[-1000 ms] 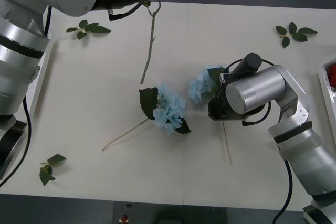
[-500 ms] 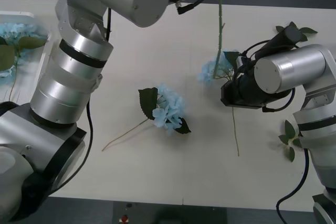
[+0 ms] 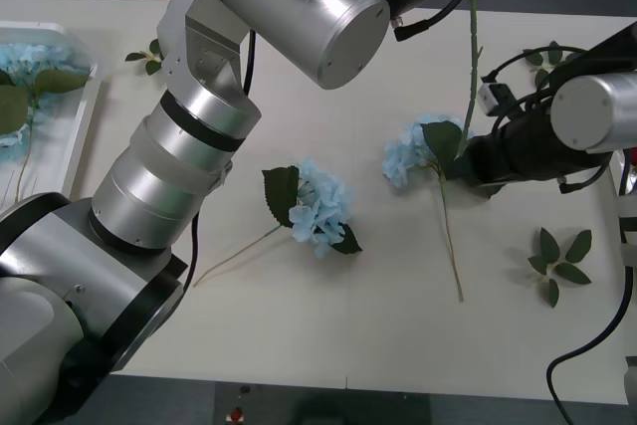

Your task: Put the red flowers into the right box and the blue flowers into the left box

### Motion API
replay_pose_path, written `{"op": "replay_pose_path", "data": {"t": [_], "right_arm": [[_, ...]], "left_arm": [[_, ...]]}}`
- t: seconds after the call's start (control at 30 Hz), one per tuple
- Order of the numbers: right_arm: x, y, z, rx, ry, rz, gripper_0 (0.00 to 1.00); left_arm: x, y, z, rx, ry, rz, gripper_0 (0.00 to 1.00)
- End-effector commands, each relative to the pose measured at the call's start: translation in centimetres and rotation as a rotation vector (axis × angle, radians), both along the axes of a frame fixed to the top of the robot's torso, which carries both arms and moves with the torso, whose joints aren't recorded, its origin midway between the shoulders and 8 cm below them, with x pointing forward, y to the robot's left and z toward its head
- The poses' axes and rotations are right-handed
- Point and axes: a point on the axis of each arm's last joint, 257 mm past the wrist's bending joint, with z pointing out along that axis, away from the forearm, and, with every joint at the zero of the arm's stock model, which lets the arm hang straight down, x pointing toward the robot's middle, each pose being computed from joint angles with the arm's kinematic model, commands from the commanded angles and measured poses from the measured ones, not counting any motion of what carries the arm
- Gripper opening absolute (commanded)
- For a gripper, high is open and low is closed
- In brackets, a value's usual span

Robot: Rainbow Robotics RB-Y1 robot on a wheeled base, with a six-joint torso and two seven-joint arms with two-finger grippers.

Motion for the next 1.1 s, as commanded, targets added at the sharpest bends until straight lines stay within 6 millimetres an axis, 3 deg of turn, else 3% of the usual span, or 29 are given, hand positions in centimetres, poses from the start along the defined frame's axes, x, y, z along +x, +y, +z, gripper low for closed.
{"op": "replay_pose_path", "data": {"t": [0.03, 0.27, 0.37, 0.5, 0.7, 1.1], "right_arm": [[0.2, -0.1, 3.9, 0.017, -0.091, 0.146, 1.0], [-2.4, -2.9, 6.8, 0.065, -0.146, 0.346, 1.0], [-3.3, -2.9, 8.1, 0.087, -0.201, 0.448, 1.0], [-4.5, -1.7, 9.9, 0.159, -0.269, 0.557, 1.0], [-6.4, 1.5, 12.8, 0.418, -0.334, 0.657, 1.0], [-6.5, 6.6, 16.9, 0.717, -0.314, 0.641, 1.0]], "left_arm": [[-2.0, -1.3, 3.9, -0.045, -0.056, -0.046, 0.0], [-2.4, -1.6, 4.5, -0.071, -0.062, -0.064, 0.0], [-2.3, -1.5, 4.5, -0.074, -0.062, -0.062, 0.0], [-2.1, -1.2, 4.5, -0.074, -0.061, -0.057, 0.0], [-1.6, -0.5, 4.3, -0.063, -0.063, -0.043, 0.0], [-1.2, 0.1, 4.1, -0.059, -0.057, -0.041, 0.0]]}}
